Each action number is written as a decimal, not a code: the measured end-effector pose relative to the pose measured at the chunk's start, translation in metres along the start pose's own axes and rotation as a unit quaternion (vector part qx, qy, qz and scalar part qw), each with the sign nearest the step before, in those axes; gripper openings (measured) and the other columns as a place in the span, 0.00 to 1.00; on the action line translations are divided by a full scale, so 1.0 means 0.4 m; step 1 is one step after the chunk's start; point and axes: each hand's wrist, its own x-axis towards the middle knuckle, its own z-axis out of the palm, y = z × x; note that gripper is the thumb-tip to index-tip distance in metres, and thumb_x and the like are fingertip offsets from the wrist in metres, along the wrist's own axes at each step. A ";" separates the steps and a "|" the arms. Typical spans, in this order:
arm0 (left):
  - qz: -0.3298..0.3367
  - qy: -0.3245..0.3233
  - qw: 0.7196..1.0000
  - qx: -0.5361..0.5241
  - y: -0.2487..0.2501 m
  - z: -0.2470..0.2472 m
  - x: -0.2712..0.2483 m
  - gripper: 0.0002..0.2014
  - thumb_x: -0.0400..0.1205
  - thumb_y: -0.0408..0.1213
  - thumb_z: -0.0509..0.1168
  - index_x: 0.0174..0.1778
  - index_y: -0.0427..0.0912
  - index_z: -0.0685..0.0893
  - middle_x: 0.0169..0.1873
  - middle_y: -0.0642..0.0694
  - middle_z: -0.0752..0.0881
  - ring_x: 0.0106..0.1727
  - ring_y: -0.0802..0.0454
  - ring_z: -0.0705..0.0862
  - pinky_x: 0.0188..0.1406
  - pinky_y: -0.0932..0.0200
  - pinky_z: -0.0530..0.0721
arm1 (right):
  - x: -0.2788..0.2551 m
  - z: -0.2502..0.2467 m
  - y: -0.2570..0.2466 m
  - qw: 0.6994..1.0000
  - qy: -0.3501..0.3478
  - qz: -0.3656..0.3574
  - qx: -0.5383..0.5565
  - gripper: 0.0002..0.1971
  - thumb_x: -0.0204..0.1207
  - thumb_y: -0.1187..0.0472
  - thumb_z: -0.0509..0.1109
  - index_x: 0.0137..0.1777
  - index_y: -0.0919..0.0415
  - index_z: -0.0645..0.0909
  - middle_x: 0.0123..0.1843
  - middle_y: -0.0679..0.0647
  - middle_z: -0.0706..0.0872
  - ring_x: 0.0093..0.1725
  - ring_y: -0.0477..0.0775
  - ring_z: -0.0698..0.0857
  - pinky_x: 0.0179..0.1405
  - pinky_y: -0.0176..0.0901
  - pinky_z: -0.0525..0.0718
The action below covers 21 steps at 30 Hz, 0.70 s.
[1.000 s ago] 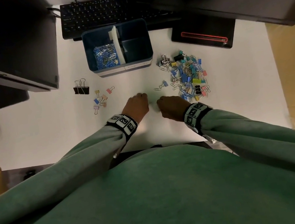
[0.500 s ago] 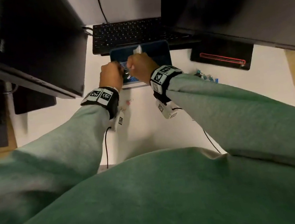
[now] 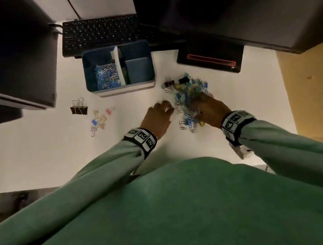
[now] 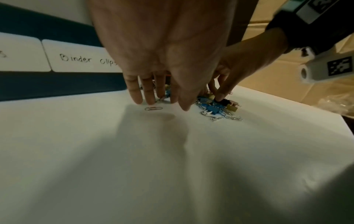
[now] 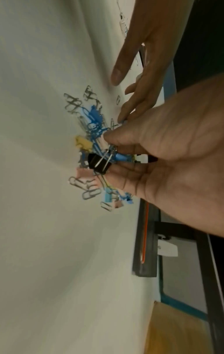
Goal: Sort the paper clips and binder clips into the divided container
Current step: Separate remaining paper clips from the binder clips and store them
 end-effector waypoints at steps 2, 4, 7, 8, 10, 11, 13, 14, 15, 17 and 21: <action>-0.011 0.034 0.999 0.007 -0.007 0.004 -0.005 0.22 0.78 0.35 0.66 0.69 0.37 0.78 0.71 0.36 0.74 0.64 0.33 0.77 0.59 0.42 0.77 | -0.001 0.010 0.020 0.999 0.025 -0.021 0.017 0.19 0.76 0.66 0.70 0.67 0.61 0.78 0.73 0.61 0.72 0.70 0.65 0.75 0.66 0.50 0.76; -0.019 0.074 0.997 0.020 -0.023 0.014 -0.013 0.19 0.73 0.32 0.69 0.61 0.36 0.83 0.62 0.34 0.81 0.56 0.32 0.81 0.53 0.42 0.79 | -0.001 0.005 0.046 0.999 0.026 -0.028 0.014 0.17 0.77 0.69 0.65 0.65 0.63 0.78 0.70 0.63 0.74 0.67 0.66 0.76 0.64 0.52 0.78; -0.048 0.115 0.992 0.025 -0.012 0.011 -0.004 0.18 0.74 0.34 0.70 0.61 0.38 0.83 0.59 0.35 0.82 0.55 0.35 0.81 0.52 0.45 0.78 | -0.015 -0.009 0.078 0.999 0.030 -0.022 0.009 0.15 0.78 0.66 0.65 0.64 0.61 0.77 0.70 0.60 0.73 0.64 0.63 0.78 0.57 0.54 0.83; -0.049 0.123 0.991 0.016 0.006 0.006 0.011 0.19 0.75 0.35 0.70 0.62 0.39 0.82 0.58 0.36 0.81 0.55 0.35 0.80 0.52 0.46 0.78 | -0.021 -0.011 0.080 0.998 0.045 -0.035 0.003 0.13 0.78 0.64 0.66 0.62 0.60 0.77 0.70 0.59 0.73 0.63 0.62 0.80 0.55 0.54 0.84; -0.054 0.123 0.991 -0.004 0.050 0.000 0.053 0.20 0.77 0.37 0.69 0.65 0.40 0.80 0.57 0.37 0.81 0.54 0.36 0.80 0.51 0.46 0.77 | -0.030 -0.008 0.065 0.995 0.059 -0.084 -0.016 0.12 0.79 0.60 0.66 0.62 0.60 0.78 0.70 0.59 0.76 0.64 0.62 0.80 0.53 0.54 0.84; -0.068 0.117 0.991 -0.014 0.070 -0.003 0.075 0.21 0.77 0.38 0.69 0.67 0.40 0.78 0.57 0.37 0.81 0.54 0.36 0.79 0.51 0.46 0.76 | -0.030 -0.002 0.052 0.991 0.056 -0.118 -0.026 0.13 0.79 0.60 0.67 0.63 0.60 0.78 0.69 0.59 0.77 0.64 0.63 0.81 0.52 0.54 0.84; -0.107 0.110 0.988 -0.037 0.098 -0.009 0.113 0.20 0.78 0.34 0.66 0.67 0.38 0.77 0.54 0.35 0.81 0.52 0.35 0.80 0.49 0.45 0.75 | -0.024 0.013 0.025 0.986 0.040 -0.157 -0.032 0.14 0.80 0.62 0.66 0.65 0.61 0.78 0.66 0.61 0.79 0.60 0.63 0.82 0.50 0.52 0.83; -0.123 0.108 0.986 -0.041 0.104 -0.011 0.126 0.18 0.79 0.32 0.63 0.65 0.37 0.77 0.52 0.35 0.81 0.51 0.35 0.80 0.48 0.44 0.75 | -0.017 0.020 0.017 0.987 0.033 -0.154 -0.027 0.14 0.80 0.62 0.66 0.64 0.62 0.78 0.64 0.62 0.79 0.57 0.63 0.82 0.48 0.51 0.82; -0.135 0.105 0.984 -0.040 0.105 -0.013 0.134 0.15 0.79 0.30 0.61 0.63 0.37 0.77 0.50 0.35 0.81 0.50 0.35 0.80 0.47 0.44 0.75 | -0.010 0.024 0.009 0.989 0.031 -0.145 -0.021 0.13 0.80 0.63 0.65 0.63 0.62 0.78 0.63 0.62 0.79 0.55 0.63 0.82 0.46 0.49 0.81; -0.144 0.101 0.984 -0.032 0.096 -0.013 0.136 0.11 0.79 0.28 0.58 0.57 0.37 0.77 0.48 0.36 0.82 0.49 0.36 0.81 0.48 0.45 0.75 | 0.002 0.030 0.004 0.991 0.029 -0.131 -0.010 0.07 0.81 0.64 0.63 0.57 0.62 0.78 0.57 0.61 0.79 0.49 0.62 0.82 0.41 0.45 0.77; -0.181 0.122 0.975 -0.053 0.042 -0.002 0.106 0.09 0.81 0.30 0.58 0.55 0.37 0.79 0.47 0.36 0.84 0.49 0.36 0.82 0.49 0.47 0.75 | 0.007 0.032 0.045 0.992 0.036 -0.118 0.032 0.03 0.82 0.67 0.60 0.47 0.63 0.75 0.49 0.59 0.79 0.43 0.59 0.80 0.37 0.42 0.70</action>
